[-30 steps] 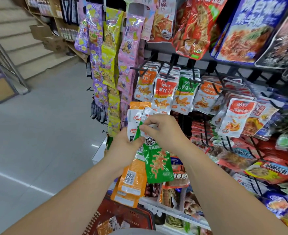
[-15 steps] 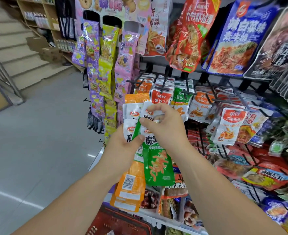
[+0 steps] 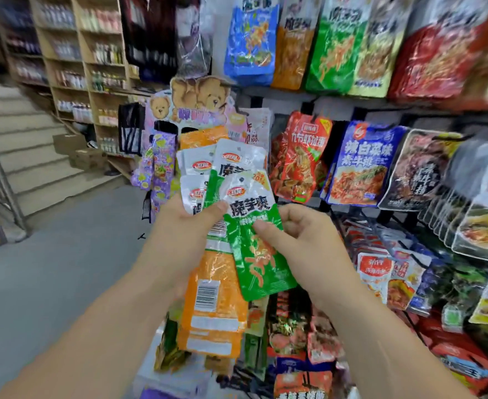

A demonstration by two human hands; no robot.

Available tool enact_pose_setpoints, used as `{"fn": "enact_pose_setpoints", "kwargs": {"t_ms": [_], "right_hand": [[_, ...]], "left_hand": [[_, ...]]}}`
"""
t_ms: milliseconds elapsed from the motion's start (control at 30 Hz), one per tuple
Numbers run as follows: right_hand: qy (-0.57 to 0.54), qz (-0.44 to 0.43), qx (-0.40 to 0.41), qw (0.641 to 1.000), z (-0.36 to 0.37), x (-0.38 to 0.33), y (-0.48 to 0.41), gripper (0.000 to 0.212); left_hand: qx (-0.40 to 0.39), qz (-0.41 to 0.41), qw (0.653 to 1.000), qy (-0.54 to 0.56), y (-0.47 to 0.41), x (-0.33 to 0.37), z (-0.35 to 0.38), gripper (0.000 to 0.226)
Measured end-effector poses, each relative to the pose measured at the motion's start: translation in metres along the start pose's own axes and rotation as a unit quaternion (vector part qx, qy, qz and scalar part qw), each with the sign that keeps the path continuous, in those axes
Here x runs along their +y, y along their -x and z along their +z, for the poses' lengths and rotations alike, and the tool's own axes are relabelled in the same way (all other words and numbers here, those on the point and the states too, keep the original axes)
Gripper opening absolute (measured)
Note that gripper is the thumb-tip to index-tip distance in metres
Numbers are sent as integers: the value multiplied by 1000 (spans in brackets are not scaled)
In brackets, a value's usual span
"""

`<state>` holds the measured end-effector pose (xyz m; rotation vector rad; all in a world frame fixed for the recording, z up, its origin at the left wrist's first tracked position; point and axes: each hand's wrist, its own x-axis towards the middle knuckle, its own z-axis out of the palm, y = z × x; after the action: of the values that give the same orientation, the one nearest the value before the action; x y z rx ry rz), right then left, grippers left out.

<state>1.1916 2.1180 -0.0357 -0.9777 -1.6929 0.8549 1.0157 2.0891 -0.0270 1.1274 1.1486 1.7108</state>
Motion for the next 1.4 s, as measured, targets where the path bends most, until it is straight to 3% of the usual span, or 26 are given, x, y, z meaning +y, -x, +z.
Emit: {"fn": "enact_pose_setpoints", "kwargs": {"t_ms": [100, 200, 300, 433, 567, 633, 733, 800, 833, 1033, 1400], "right_hand": [[-24, -41, 26, 999, -16, -29, -16, 52], [-43, -78, 51, 995, -44, -62, -33, 12], [-16, -98, 64, 993, -69, -93, -51, 31], [19, -113, 135, 984, -101, -129, -86, 12], [50, -113, 186, 975, -121, -156, -124, 46], [42, -118, 202, 971, -125, -161, -145, 52], [61, -131, 240, 960, -129, -170, -170, 41], [73, -149, 254, 953, -131, -176, -180, 15], [67, -157, 257, 951, -131, -179, -184, 11], [48, -213, 276, 936, -134, -187, -197, 42], [61, -189, 303, 932, -130, -203, -213, 43]], "left_hand": [[-26, 35, 999, 5, -13, 27, 14, 22], [-36, 87, 996, -6, -26, 53, 26, 17], [-52, 131, 989, -37, -42, 73, 36, 19], [-46, 177, 982, -50, -66, 98, 52, 16], [-28, 234, 970, -56, -85, 111, 71, 22], [-24, 249, 966, -57, -96, 110, 79, 25], [-7, 254, 965, -59, -107, 107, 84, 26], [-7, 264, 962, -63, -110, 107, 84, 25], [-5, 270, 961, -62, -110, 108, 83, 25], [-25, 280, 959, -30, -120, 126, 71, 27], [-68, 222, 972, 30, -143, 130, 78, 25]]}}
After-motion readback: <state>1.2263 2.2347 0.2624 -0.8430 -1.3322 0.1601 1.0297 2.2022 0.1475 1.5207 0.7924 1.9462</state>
